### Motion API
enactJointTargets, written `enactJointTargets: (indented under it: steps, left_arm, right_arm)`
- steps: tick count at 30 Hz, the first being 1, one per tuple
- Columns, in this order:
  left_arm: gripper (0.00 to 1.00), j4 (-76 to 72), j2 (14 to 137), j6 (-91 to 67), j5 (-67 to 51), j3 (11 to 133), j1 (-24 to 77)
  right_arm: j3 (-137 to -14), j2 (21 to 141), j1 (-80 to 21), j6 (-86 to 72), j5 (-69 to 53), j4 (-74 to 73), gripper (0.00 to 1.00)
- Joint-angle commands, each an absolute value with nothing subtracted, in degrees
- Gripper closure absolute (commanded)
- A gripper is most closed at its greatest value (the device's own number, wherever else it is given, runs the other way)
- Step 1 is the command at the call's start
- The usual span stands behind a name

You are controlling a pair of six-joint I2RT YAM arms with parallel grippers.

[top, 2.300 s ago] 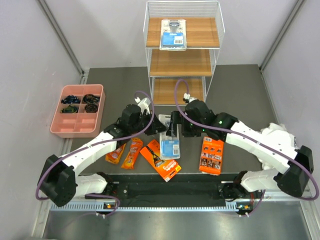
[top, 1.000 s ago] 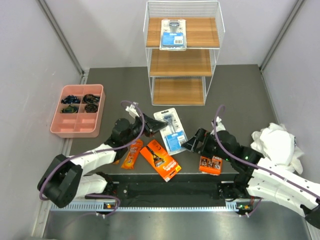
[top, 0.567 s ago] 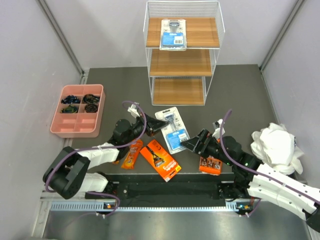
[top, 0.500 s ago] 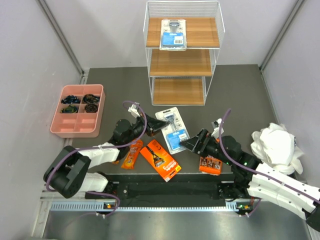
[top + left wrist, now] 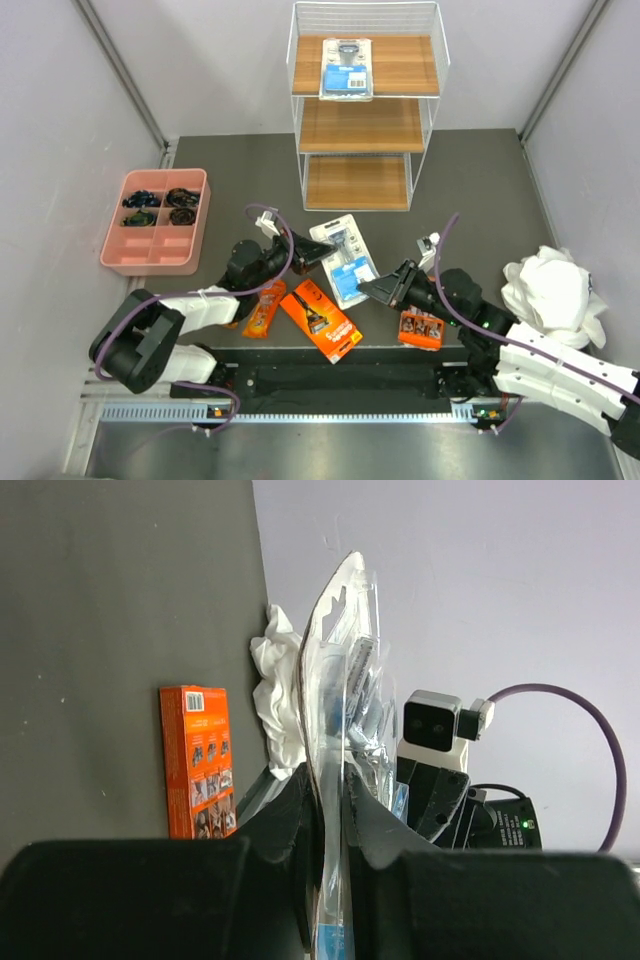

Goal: Place and organize the shaving razors onto the shelf

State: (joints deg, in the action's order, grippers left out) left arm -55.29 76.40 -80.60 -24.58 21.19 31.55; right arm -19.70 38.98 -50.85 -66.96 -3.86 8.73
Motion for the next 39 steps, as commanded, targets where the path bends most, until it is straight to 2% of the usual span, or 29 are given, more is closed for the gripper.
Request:
enactJointTargets:
  steps: [1,6,8,10,11,14,18,24,28,32,35,39]
  left_arm:
    - [1.0,-58.37,74.18,-80.33,-23.56,21.45,31.82]
    - [1.0,-55.99,73.21,-78.58,-23.2,21.62,31.73]
    - [0.92,-54.77,72.77,-78.14,-23.2,21.71,31.73]
    - [0.77,-53.71,72.16,-77.26,-23.2,21.88,31.64]
    - [0.6,-52.4,71.98,-76.21,-23.38,22.15,31.73]
    - [0.3,-47.31,70.93,-74.01,-23.03,22.85,31.73]
    - [0.09,-37.22,67.51,-71.46,-18.91,23.29,31.64]
    - [0.01,-9.72,58.55,-57.68,-5.67,30.57,31.64]
    - [0.01,10.06,54.58,-47.57,4.7,37.77,31.73]
    - [0.01,20.29,54.05,-40.45,12.99,41.57,31.73]
    - [0.01,27.65,54.05,-41.56,20.72,42.98,31.73]
    - [0.01,28.83,51.95,-43.5,23.02,41.4,31.73]
  right_arm:
    - [-20.57,37.44,-51.42,-65.66,-3.43,7.13,0.96]
    - [-20.48,36.3,-51.42,-65.48,-2.81,5.89,0.99]
    - [-20.48,36.12,-51.42,-65.48,-2.64,5.71,1.0]
    - [-20.57,36.12,-51.42,-65.48,-2.55,5.63,1.0]
    - [-20.65,36.12,-51.42,-65.39,-2.46,5.45,1.0]
    - [-21.09,35.95,-51.42,-65.13,-2.37,4.84,1.0]
    - [-21.53,35.33,-51.42,-64.69,-2.11,3.78,1.0]
    - [-22.32,34.37,-51.42,-63.99,-1.67,1.85,1.0]
    - [-22.32,34.1,-51.5,-63.81,-1.5,1.14,1.0]
    - [-22.59,34.28,-51.42,-63.55,-1.58,0.79,1.0]
    - [-23.2,34.37,-51.42,-63.37,-1.67,0.18,1.0]
    - [-24.78,34.54,-51.42,-62.93,-1.76,0.09,1.0]
